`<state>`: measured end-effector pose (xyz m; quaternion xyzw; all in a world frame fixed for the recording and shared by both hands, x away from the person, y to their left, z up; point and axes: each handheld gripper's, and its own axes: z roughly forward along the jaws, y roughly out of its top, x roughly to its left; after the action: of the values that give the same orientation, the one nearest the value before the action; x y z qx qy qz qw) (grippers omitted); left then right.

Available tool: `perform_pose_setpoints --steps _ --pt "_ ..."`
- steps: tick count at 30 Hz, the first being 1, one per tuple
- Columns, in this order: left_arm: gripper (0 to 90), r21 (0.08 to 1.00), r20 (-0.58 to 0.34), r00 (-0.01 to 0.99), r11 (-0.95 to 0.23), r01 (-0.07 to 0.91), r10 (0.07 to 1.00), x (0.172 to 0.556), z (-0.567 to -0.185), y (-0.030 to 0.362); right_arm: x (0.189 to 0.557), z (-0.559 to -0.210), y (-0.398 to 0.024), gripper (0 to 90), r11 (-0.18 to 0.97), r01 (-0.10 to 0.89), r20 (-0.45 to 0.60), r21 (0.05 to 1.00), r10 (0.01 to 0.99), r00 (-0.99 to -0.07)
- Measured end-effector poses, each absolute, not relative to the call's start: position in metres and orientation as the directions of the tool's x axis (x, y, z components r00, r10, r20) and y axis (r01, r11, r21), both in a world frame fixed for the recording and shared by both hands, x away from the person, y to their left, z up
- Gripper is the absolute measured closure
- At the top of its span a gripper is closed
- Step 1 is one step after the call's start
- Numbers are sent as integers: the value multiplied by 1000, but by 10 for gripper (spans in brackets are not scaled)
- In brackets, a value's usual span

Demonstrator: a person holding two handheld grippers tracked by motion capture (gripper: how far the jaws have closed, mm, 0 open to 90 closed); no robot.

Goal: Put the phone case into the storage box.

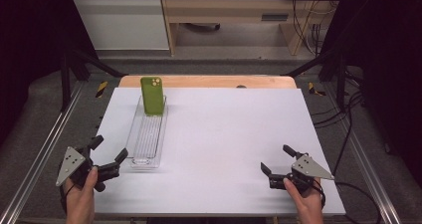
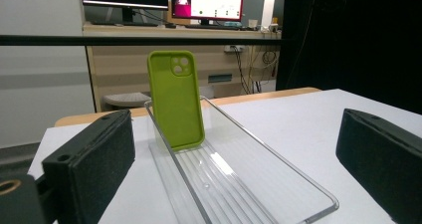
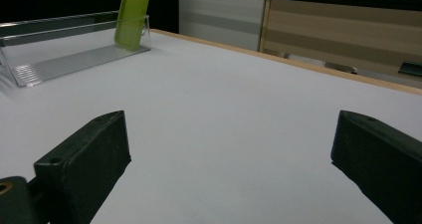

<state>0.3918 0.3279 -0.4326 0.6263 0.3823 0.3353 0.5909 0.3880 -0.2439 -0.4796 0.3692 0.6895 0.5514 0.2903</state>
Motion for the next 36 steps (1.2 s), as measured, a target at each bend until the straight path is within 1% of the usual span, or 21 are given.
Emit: perform_pose_setpoints --steps 11,26,36 --pt "15 996 -16 481 -28 86 876 388 -442 330 387 -479 -247 22 121 186 6 975 824 -567" --pt "15 996 16 505 -60 70 863 384 -450 328 385 -479 -252 22 118 182 5 976 826 -563" --pt "16 994 27 509 -78 78 860 377 -457 328 382 -478 -257 24 128 165 -17 978 834 -551"
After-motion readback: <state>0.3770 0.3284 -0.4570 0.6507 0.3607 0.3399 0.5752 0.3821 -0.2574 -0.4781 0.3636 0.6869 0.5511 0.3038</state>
